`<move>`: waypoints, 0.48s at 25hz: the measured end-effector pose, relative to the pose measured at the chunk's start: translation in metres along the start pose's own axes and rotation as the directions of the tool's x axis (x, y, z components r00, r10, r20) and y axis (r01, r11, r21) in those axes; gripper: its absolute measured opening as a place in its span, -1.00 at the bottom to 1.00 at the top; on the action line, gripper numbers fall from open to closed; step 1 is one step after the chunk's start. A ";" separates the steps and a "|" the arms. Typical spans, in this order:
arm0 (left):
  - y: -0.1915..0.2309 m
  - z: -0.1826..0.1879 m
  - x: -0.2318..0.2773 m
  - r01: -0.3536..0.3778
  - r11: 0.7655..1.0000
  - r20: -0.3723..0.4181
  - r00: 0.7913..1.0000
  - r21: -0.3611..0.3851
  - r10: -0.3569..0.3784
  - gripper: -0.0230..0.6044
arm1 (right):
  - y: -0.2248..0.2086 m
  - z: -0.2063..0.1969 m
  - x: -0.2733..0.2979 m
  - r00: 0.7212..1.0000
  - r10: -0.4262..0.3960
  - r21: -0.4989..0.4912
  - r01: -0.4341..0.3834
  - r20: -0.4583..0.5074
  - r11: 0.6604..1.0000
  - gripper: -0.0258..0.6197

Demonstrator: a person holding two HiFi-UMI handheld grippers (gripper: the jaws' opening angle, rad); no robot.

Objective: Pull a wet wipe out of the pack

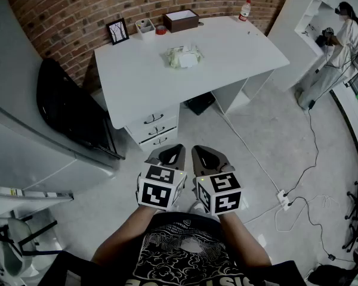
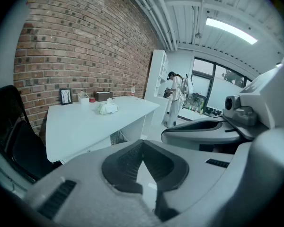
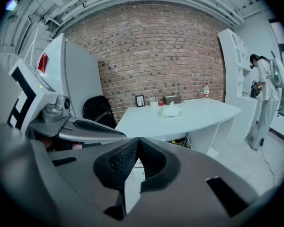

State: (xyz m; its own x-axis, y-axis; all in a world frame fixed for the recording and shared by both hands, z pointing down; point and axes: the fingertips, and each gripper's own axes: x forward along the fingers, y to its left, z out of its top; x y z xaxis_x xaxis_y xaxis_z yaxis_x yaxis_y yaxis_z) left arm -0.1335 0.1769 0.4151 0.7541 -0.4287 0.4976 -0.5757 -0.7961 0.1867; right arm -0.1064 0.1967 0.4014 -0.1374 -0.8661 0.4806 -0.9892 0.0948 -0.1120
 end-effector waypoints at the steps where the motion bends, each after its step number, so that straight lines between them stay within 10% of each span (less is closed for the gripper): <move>1: 0.001 0.000 0.001 -0.001 1.000 0.000 1.000 0.001 0.001 -0.89 | 0.000 0.000 0.001 1.000 -0.001 -0.003 0.001 0.001 1.000 -0.87; 12: 0.006 0.003 0.007 0.011 0.999 -0.002 1.000 0.034 -0.011 -0.89 | -0.004 0.004 0.011 1.000 0.005 -0.033 -0.005 0.001 0.999 -0.86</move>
State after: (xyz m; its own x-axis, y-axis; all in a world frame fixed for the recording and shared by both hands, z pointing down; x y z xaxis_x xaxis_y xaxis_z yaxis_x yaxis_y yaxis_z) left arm -0.1309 0.1681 0.4172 0.7598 -0.4189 0.4971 -0.5562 -0.8148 0.1634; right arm -0.1037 0.1847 0.4042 -0.1425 -0.8660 0.4792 -0.9896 0.1151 -0.0861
